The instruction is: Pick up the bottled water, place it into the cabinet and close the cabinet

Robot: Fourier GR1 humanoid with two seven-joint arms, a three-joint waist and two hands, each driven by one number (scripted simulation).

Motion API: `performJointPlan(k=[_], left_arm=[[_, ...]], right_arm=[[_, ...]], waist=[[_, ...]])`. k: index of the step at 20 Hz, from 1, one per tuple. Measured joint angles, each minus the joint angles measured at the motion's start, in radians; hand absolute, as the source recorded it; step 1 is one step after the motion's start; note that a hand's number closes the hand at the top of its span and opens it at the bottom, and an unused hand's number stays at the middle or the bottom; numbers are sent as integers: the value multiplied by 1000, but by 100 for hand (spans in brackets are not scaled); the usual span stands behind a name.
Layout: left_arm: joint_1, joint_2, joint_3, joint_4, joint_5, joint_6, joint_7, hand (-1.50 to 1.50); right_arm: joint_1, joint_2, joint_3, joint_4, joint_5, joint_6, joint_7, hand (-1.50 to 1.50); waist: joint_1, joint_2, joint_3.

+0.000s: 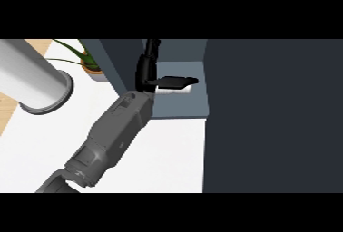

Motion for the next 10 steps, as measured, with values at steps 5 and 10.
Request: performJointPlan(k=[5,10], left_arm=[[137,-2,-86,-175,44,-40,3,-150],[267,-3,-182,-361,80,-66,11,-150]], right_arm=[[8,16,34,-1,8,-12,-5,-150],[13,18,47,-3,16,-22,-4,-150]], waist=[[6,-3,0],[12,-3,0]])
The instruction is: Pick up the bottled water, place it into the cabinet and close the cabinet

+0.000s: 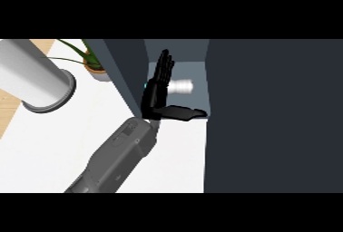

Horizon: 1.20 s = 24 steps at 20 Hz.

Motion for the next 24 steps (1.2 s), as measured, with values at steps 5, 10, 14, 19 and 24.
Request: performJointPlan(k=[5,10,14,19,24], left_arm=[[134,28,-70,-222,-20,0,34,-150],[266,64,-126,-399,-39,-2,59,150],[379,126,-161,-529,-38,-11,91,150],[516,226,-169,-682,-33,-20,107,-150],[630,321,-127,-809,-16,-23,103,-150]], right_arm=[[14,-5,7,-5,10,-8,-5,-150],[7,-44,8,-9,24,23,-19,-150],[6,-107,18,-12,44,83,-29,150],[16,-181,44,-21,69,159,-35,150],[7,-227,80,-36,107,221,-73,150]], waist=[[14,-2,0],[15,-1,0],[21,-3,0],[22,-4,0],[18,-6,-1]])
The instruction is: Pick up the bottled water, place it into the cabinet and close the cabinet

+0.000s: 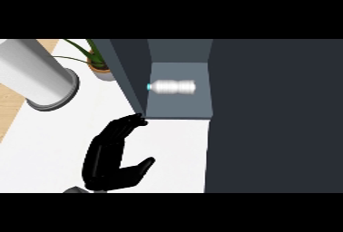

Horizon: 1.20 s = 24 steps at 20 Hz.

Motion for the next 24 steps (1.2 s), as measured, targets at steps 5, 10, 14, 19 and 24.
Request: performJointPlan(k=[5,10,14,19,24], left_arm=[[109,80,57,-108,40,-24,-9,-150],[215,146,125,-179,111,-85,-22,-150],[278,189,167,-217,153,-121,-22,-150],[343,242,213,-248,189,-177,-32,-150],[402,300,264,-279,232,-239,-31,-150]], right_arm=[[28,-17,107,-52,99,32,3,150],[37,-47,272,-64,136,68,37,150],[-3,-53,335,-68,148,53,72,150],[-49,-54,360,-68,158,5,99,150],[-37,-21,397,-64,158,-87,119,150]], waist=[[-8,0,-1],[-5,-3,-4],[5,-6,-7],[24,-5,-11],[46,3,-12]])
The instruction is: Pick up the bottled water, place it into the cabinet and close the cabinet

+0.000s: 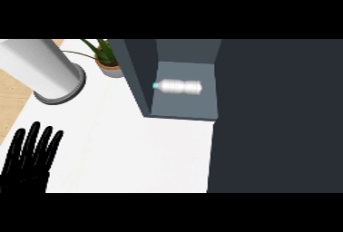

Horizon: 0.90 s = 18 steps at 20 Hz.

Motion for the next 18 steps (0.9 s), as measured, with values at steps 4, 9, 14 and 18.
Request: performJointPlan(k=[4,9,14,18], left_arm=[[28,32,22,-14,21,-50,-1,-150],[47,77,58,-23,42,-109,0,-150],[53,106,82,-24,56,-154,2,-150],[56,124,91,-22,61,-184,4,-150]], right_arm=[[-24,20,20,6,-3,-52,22,150],[-86,19,31,8,-6,-83,58,150],[-161,11,33,10,-9,-92,93,150],[-217,-3,29,12,-14,-89,114,150]], waist=[[32,10,-1],[71,21,-2],[107,31,-3],[133,36,-5]])
